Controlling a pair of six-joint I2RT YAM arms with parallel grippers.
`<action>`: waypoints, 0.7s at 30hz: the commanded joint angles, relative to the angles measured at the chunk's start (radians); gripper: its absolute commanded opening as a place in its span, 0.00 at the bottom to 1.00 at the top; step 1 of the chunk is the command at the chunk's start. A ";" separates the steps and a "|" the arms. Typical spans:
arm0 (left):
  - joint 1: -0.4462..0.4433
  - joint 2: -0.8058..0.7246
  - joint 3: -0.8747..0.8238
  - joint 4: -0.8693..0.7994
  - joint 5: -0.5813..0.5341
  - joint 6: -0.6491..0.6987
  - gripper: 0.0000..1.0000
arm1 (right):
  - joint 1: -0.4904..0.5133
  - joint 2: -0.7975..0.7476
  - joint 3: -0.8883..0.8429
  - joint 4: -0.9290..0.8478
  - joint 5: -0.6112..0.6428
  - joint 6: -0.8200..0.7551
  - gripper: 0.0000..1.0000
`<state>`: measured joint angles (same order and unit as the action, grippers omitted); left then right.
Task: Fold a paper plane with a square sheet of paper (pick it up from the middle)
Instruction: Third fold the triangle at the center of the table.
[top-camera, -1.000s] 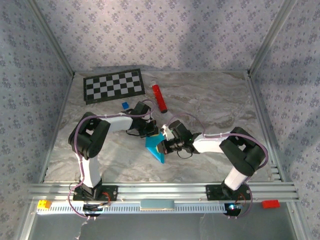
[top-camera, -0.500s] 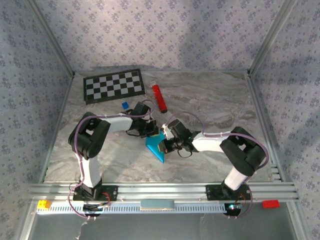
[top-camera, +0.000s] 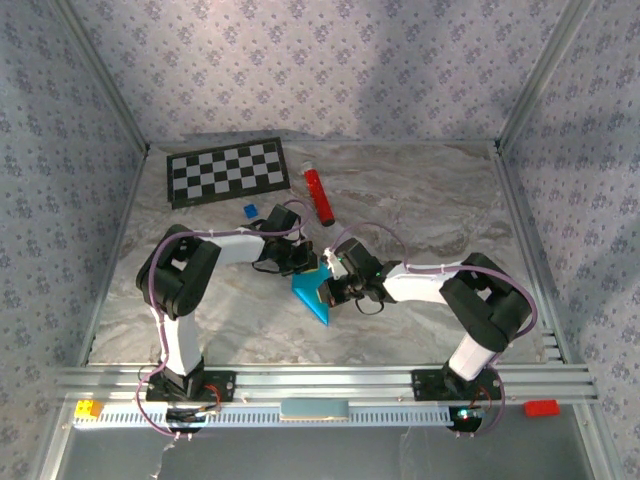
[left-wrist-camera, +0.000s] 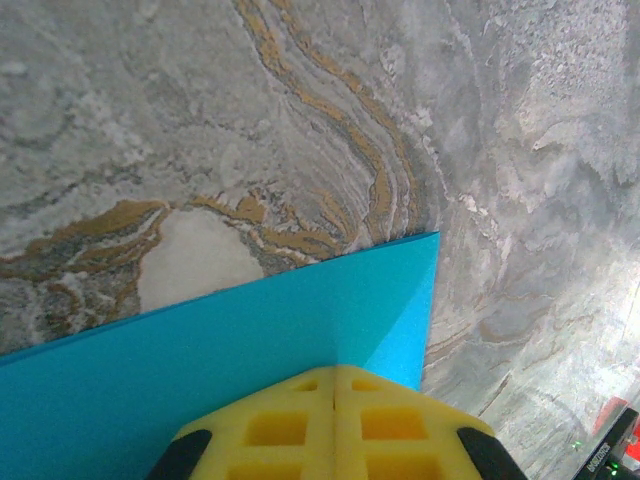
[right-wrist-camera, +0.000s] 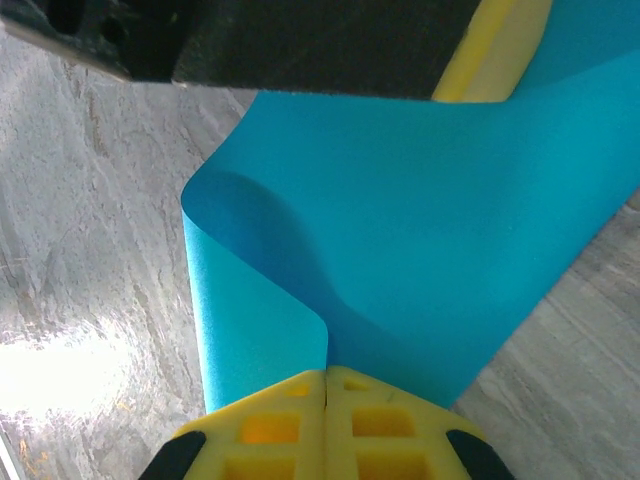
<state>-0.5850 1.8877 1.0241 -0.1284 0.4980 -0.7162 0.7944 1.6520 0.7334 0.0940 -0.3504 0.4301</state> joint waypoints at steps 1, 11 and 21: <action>-0.009 0.019 -0.033 -0.075 -0.060 0.001 0.01 | 0.000 0.018 0.023 -0.031 0.019 -0.022 0.00; -0.009 0.021 -0.042 -0.070 -0.061 -0.006 0.01 | 0.001 0.031 0.025 -0.021 0.036 -0.022 0.00; -0.010 0.018 -0.044 -0.068 -0.067 -0.009 0.01 | -0.001 0.028 0.028 -0.028 0.039 -0.027 0.00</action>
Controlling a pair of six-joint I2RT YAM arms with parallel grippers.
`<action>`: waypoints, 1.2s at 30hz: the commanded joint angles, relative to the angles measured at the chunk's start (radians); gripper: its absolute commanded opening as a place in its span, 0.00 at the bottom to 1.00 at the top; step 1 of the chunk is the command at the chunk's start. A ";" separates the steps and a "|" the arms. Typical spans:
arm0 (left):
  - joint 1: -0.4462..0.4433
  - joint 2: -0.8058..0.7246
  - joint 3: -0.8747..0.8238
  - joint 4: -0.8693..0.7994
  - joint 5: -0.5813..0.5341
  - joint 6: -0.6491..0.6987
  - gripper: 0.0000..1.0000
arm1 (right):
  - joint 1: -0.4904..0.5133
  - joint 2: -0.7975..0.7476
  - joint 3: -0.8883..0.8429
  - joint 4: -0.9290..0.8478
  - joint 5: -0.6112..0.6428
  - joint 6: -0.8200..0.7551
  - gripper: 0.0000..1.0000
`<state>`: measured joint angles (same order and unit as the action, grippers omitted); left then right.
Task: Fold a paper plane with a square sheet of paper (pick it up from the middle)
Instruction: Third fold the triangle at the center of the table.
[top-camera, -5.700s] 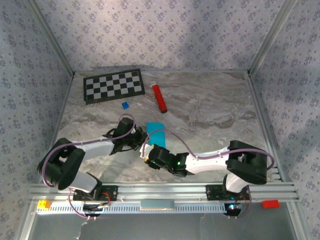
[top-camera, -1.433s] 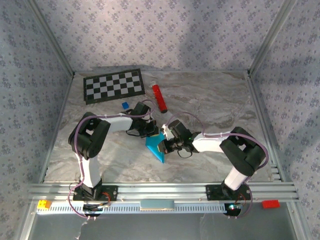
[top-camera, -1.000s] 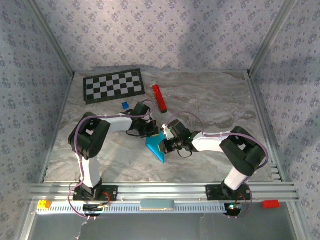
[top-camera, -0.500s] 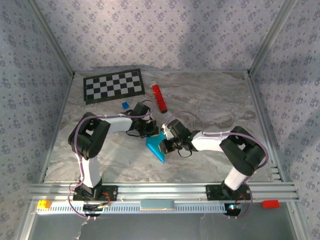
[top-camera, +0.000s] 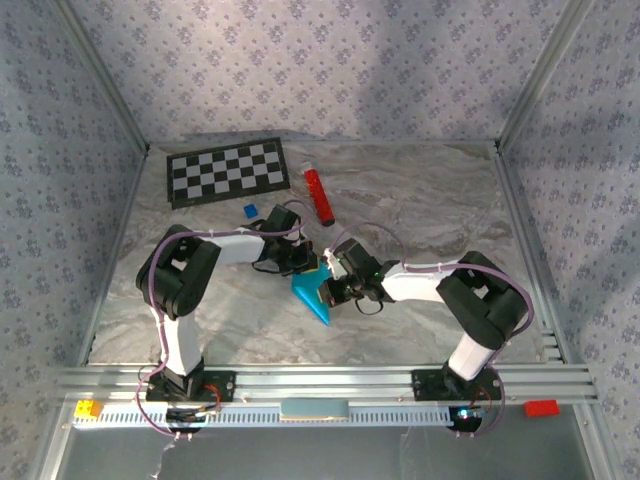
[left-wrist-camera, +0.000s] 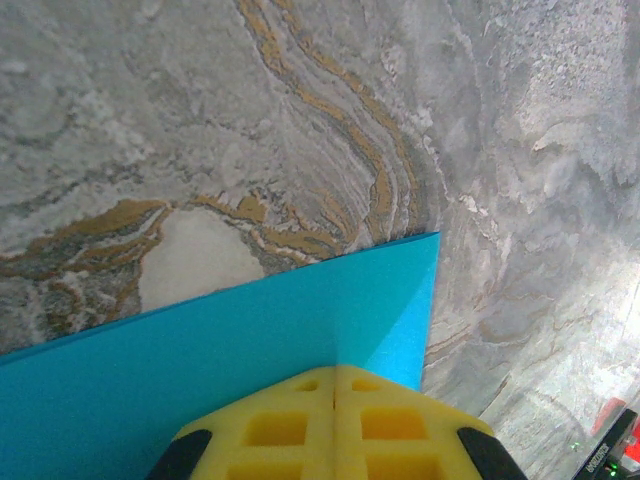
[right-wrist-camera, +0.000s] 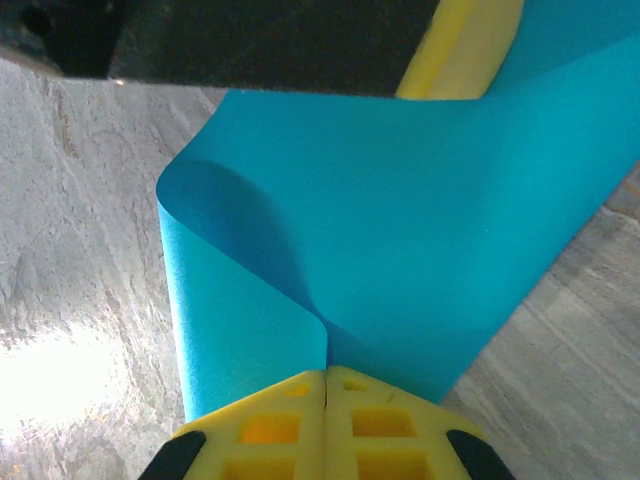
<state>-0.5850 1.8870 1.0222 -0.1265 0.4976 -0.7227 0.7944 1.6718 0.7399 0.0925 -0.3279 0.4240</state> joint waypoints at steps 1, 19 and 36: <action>-0.010 0.019 -0.043 -0.069 -0.066 -0.004 0.01 | -0.001 0.008 0.019 -0.027 0.015 -0.021 0.00; -0.012 0.011 -0.043 -0.049 -0.060 -0.017 0.02 | 0.002 0.022 0.000 -0.041 0.029 -0.024 0.00; -0.005 -0.098 0.025 -0.074 -0.185 -0.036 0.25 | 0.000 0.039 -0.016 -0.007 0.013 -0.010 0.00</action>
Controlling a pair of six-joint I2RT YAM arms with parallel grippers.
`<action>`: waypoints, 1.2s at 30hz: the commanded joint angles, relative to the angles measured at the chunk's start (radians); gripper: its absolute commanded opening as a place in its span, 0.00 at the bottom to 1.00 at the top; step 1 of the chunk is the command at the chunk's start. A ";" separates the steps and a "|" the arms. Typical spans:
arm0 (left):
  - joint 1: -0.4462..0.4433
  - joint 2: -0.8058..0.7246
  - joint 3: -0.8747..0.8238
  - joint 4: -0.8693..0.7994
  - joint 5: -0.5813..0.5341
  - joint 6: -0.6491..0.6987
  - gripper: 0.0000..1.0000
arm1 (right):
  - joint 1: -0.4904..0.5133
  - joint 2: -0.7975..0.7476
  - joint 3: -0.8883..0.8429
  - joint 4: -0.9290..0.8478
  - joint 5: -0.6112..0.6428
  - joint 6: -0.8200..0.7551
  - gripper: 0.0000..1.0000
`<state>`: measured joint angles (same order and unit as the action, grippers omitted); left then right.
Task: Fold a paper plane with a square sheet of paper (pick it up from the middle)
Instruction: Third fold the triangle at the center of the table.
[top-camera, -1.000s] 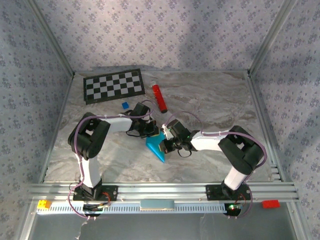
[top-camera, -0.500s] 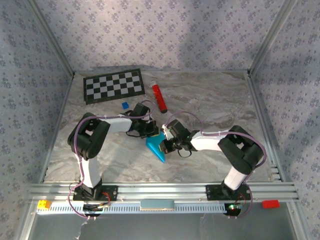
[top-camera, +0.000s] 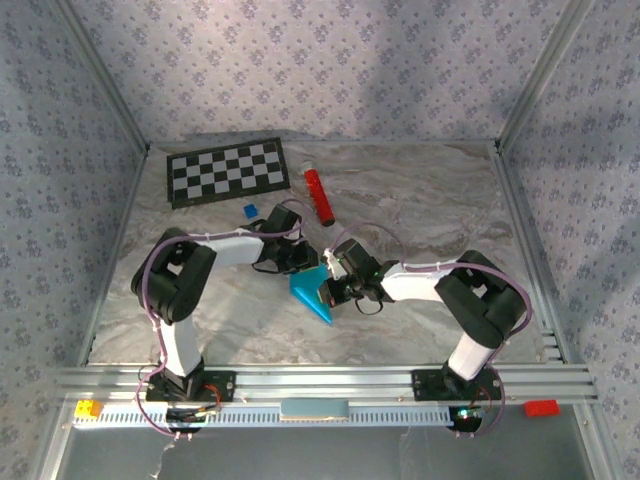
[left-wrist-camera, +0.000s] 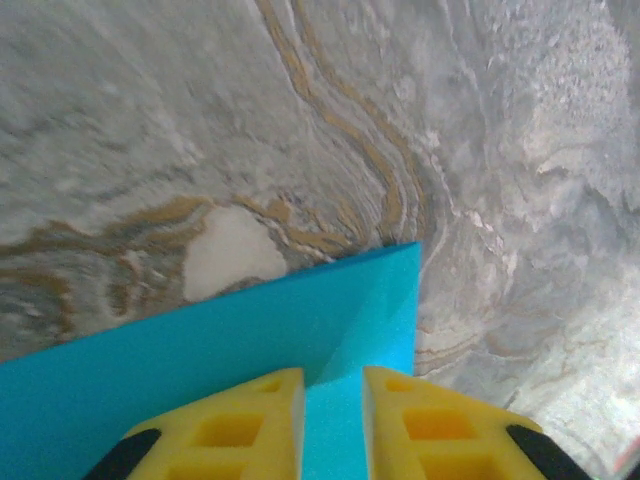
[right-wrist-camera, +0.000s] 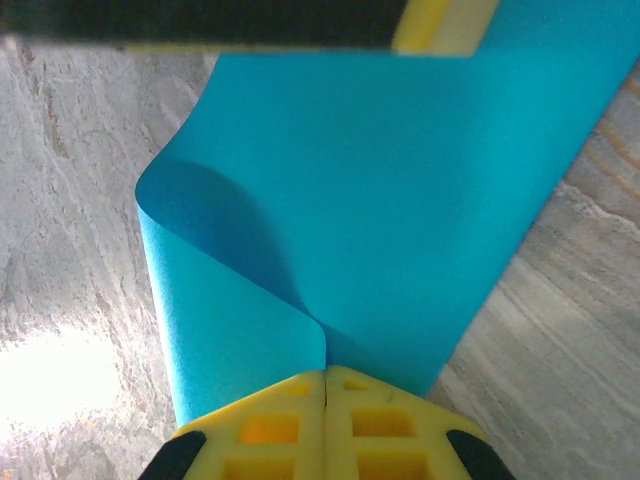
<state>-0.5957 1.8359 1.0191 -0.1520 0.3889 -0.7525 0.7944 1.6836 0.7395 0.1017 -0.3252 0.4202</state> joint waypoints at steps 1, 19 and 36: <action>0.008 -0.058 0.023 -0.048 -0.089 -0.012 0.28 | 0.000 0.028 -0.016 -0.016 0.010 -0.005 0.00; 0.023 -0.431 -0.323 0.157 -0.052 -0.236 0.12 | 0.002 0.031 -0.029 0.043 0.034 0.120 0.00; -0.086 -0.341 -0.445 0.447 -0.010 -0.403 0.00 | -0.007 0.020 -0.046 0.043 0.119 0.185 0.00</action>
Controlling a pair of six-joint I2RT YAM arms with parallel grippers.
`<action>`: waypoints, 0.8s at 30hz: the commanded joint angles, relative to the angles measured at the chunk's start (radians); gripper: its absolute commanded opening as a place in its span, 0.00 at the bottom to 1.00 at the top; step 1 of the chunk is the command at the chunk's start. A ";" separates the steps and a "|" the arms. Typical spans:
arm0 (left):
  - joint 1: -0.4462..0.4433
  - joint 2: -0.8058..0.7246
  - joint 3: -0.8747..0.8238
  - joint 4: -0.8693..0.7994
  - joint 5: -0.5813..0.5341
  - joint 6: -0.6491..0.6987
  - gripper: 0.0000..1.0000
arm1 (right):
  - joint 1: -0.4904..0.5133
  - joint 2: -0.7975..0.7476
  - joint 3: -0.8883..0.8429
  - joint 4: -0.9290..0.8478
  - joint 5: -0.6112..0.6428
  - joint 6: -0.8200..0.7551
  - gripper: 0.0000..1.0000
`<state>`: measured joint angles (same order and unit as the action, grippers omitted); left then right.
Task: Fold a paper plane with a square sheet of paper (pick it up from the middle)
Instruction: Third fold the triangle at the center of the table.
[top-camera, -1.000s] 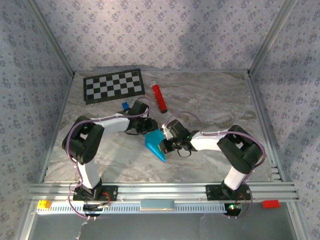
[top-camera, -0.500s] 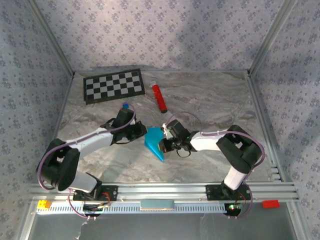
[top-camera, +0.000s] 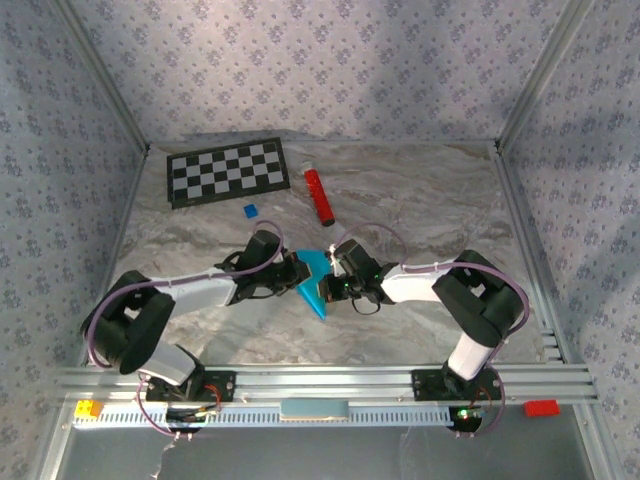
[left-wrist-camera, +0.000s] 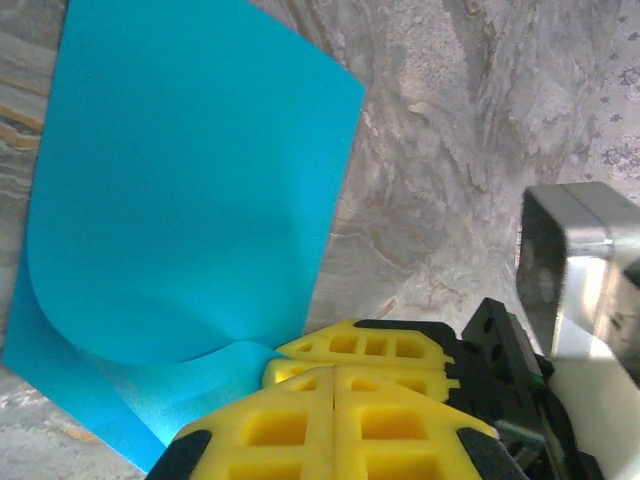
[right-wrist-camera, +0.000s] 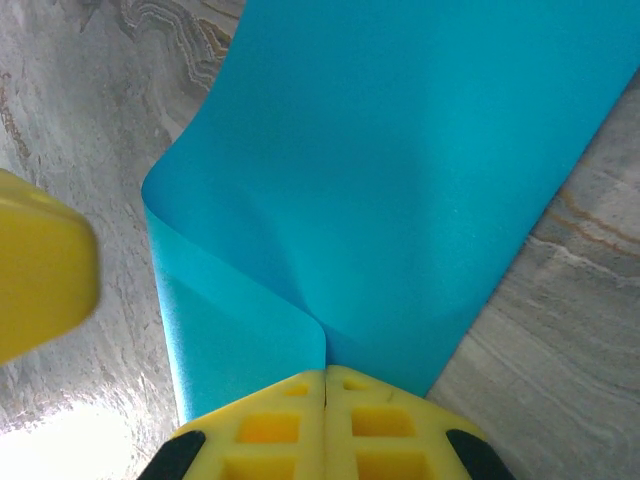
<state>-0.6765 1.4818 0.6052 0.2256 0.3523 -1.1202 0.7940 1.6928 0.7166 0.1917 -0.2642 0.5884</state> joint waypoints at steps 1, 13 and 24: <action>-0.006 0.014 -0.043 0.085 0.031 -0.043 0.00 | -0.006 0.010 -0.023 -0.049 0.060 0.017 0.00; -0.017 0.016 -0.082 0.138 0.060 -0.047 0.00 | -0.007 -0.012 -0.027 -0.080 0.086 0.007 0.00; -0.012 0.053 -0.051 0.140 0.042 -0.003 0.00 | -0.003 0.002 -0.026 -0.085 0.081 -0.001 0.00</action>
<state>-0.6876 1.5284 0.5232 0.3420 0.4000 -1.1557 0.7944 1.6867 0.7158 0.1883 -0.2241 0.5915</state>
